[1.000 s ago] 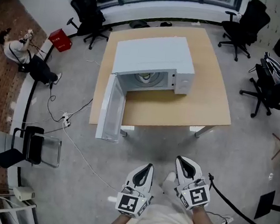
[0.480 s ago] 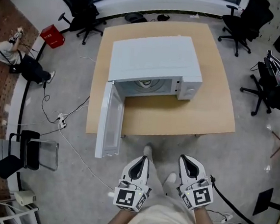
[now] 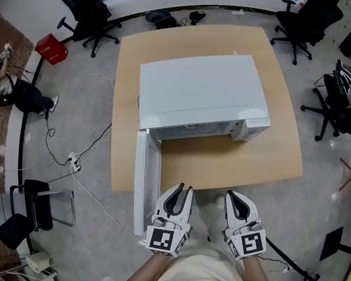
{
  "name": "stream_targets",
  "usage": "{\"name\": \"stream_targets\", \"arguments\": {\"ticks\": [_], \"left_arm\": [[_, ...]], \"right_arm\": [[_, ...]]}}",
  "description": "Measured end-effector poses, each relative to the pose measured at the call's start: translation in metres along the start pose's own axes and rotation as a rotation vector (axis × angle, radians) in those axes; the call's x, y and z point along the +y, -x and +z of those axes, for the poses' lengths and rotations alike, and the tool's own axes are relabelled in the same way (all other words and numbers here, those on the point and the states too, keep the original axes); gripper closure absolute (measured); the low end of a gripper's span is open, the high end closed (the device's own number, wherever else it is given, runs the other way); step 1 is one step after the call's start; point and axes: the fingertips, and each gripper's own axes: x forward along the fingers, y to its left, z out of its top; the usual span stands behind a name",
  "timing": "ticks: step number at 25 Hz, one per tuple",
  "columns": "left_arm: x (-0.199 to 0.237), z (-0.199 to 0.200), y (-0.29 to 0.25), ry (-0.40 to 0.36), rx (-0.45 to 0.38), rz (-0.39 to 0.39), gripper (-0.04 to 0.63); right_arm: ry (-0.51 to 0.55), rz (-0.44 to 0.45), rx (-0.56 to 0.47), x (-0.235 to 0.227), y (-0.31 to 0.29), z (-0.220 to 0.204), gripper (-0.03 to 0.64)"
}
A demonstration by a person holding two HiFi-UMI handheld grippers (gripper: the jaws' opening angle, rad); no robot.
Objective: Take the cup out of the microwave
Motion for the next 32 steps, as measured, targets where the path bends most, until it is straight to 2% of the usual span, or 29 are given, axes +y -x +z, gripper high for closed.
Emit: {"name": "stream_targets", "arguments": {"ticks": [6,7,10,12,14,20,26,32], "left_arm": [[0.013,-0.01,-0.024,0.016,0.027,0.036,0.507],[0.014,-0.014,-0.031,0.007,0.032,0.037,0.48],[0.023,-0.025,-0.061,-0.032,0.033,0.057,0.305],[0.036,-0.029,-0.084,-0.048,0.023,0.09,0.228],[0.054,-0.032,-0.107,-0.064,0.008,0.131,0.208],[0.103,-0.051,-0.183,-0.109,-0.022,0.224,0.168],[0.139,-0.069,-0.252,-0.151,0.006,0.24,0.143],[0.156,-0.077,-0.293,-0.192,0.018,0.246,0.141]], "right_arm": [[0.008,0.032,0.008,-0.009,-0.027,0.007,0.609],[0.01,0.038,0.012,-0.01,-0.03,0.006,0.609],[0.014,0.053,0.015,-0.014,-0.039,0.006,0.609],[0.01,0.058,0.007,-0.017,-0.047,0.008,0.609],[0.0,0.058,-0.006,-0.02,-0.055,0.01,0.609],[0.002,0.088,0.056,-0.03,-0.074,-0.011,0.609],[-0.043,0.084,0.016,-0.031,-0.095,-0.012,0.609],[-0.063,0.08,0.052,-0.033,-0.097,-0.024,0.609]]}}
